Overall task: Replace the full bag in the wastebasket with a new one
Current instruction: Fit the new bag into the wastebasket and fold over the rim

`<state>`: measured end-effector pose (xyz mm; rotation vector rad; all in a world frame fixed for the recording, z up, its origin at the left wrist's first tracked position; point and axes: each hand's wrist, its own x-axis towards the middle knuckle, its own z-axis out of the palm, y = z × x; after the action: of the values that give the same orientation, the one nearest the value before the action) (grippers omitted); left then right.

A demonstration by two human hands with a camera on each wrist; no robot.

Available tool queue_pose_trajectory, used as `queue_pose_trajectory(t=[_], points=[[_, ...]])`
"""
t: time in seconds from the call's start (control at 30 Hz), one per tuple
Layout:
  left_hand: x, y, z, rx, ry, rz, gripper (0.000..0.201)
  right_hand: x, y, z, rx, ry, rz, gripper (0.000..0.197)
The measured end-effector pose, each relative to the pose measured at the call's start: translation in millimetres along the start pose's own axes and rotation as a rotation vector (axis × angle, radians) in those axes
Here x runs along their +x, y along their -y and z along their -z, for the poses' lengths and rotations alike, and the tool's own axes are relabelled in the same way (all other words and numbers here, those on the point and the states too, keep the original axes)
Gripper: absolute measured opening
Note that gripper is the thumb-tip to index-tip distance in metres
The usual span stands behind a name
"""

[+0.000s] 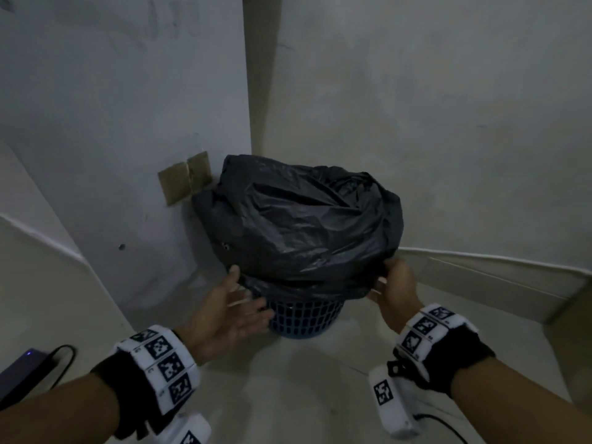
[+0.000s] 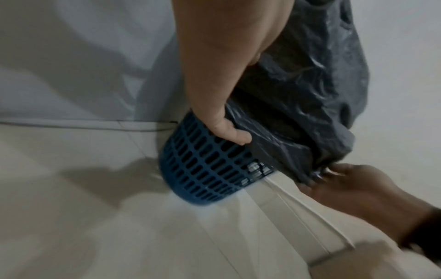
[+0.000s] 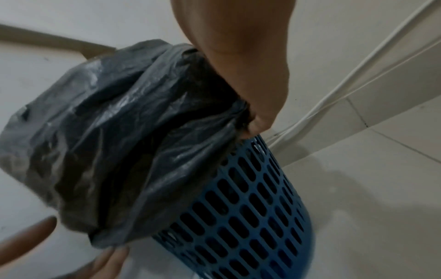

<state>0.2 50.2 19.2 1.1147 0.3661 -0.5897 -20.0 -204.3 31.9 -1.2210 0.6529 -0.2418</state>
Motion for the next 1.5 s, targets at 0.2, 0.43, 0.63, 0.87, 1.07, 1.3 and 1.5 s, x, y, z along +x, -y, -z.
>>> queue_pose_trajectory(t=[0.2, 0.43, 0.63, 0.87, 1.07, 1.3, 1.5], points=[[-21.1, 21.4, -41.4, 0.151, 0.231, 0.118, 0.059, 15.0, 15.7, -10.7, -0.068, -0.205, 0.199, 0.015], [-14.8, 18.0, -64.2, 0.138, 0.005, -0.138, 0.037, -17.7, -19.6, -29.4, -0.236, 0.004, 0.364, 0.033], [-7.0, -1.1, -62.0, 0.083, -0.078, -0.305, 0.019, -24.4, 12.7, -37.5, -0.135, -0.098, 0.459, 0.042], [-4.6, -5.1, -54.2, 0.01, 0.055, -0.333, 0.017, -22.9, 56.3, -42.5, 0.395, 0.059, 0.016, 0.018], [1.1, -9.1, -40.6, -0.046, 0.091, -0.358, 0.032, -9.2, 69.0, -29.8, 0.184, 0.09, -0.038, 0.02], [11.2, -17.1, -28.9, -0.063, 0.036, -0.391, 0.04, -1.9, 60.1, -28.0, 0.308, -0.095, 0.058, 0.011], [23.8, -26.0, -21.7, -0.029, -0.029, -0.409, 0.04, -17.0, 73.7, -31.5, 0.431, 0.179, -0.131, 0.047]])
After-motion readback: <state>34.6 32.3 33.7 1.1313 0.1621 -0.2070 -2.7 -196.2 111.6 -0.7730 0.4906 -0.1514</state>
